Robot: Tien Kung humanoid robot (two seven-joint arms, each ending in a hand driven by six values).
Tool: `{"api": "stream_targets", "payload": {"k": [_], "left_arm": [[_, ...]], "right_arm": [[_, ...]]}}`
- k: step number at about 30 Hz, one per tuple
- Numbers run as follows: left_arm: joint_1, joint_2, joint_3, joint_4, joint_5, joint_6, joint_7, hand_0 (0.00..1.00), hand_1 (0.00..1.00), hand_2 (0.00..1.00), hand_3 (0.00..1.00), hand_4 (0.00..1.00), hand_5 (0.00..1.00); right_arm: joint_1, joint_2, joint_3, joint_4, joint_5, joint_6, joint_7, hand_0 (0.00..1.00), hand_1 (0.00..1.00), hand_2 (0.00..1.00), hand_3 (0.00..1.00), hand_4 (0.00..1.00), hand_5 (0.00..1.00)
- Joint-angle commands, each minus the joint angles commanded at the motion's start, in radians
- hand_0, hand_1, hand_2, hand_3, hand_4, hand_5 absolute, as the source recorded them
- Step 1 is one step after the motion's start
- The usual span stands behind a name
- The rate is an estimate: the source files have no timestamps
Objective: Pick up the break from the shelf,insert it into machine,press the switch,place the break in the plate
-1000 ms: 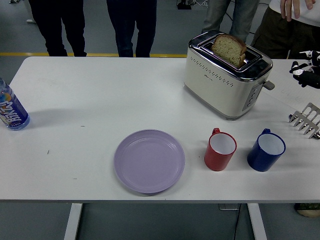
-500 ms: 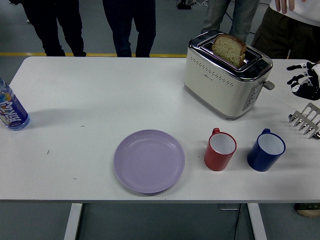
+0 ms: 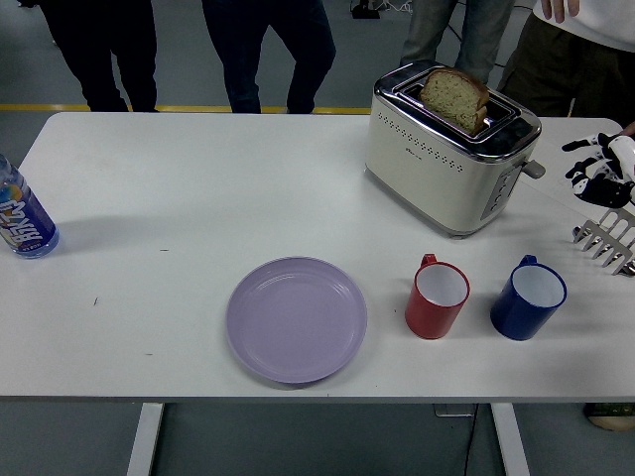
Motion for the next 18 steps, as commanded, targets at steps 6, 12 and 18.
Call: {"api": "stream_targets", "payload": {"k": [6,12,18], "left_arm": [[0.004,0.001,-0.001,0.0,0.006,-0.001,0.002,0.399,0.514,0.672,0.789,0.66,0.998],[0.006,0.001,0.004,0.0,0.002,-0.002,0.001,0.399,0.514,0.672,0.789,0.658,0.998],[0.002,0.002,0.016,0.0,-0.012,-0.003,-0.001,0.399,0.514,0.67,0.789,0.659,0.998]], "right_arm": [[0.011,0.011,-0.018,-0.012,-0.055,0.004,-0.004,0.345,0.208,0.408,0.685,0.356,0.002],[0.028,0.02,-0.042,-0.026,-0.094,0.011,-0.01,0.345,0.209,0.408,0.686,0.352,0.002],[0.039,0.027,-0.054,-0.037,-0.133,0.019,-0.015,0.344,0.206,0.406,0.685,0.341,0.002]]}}
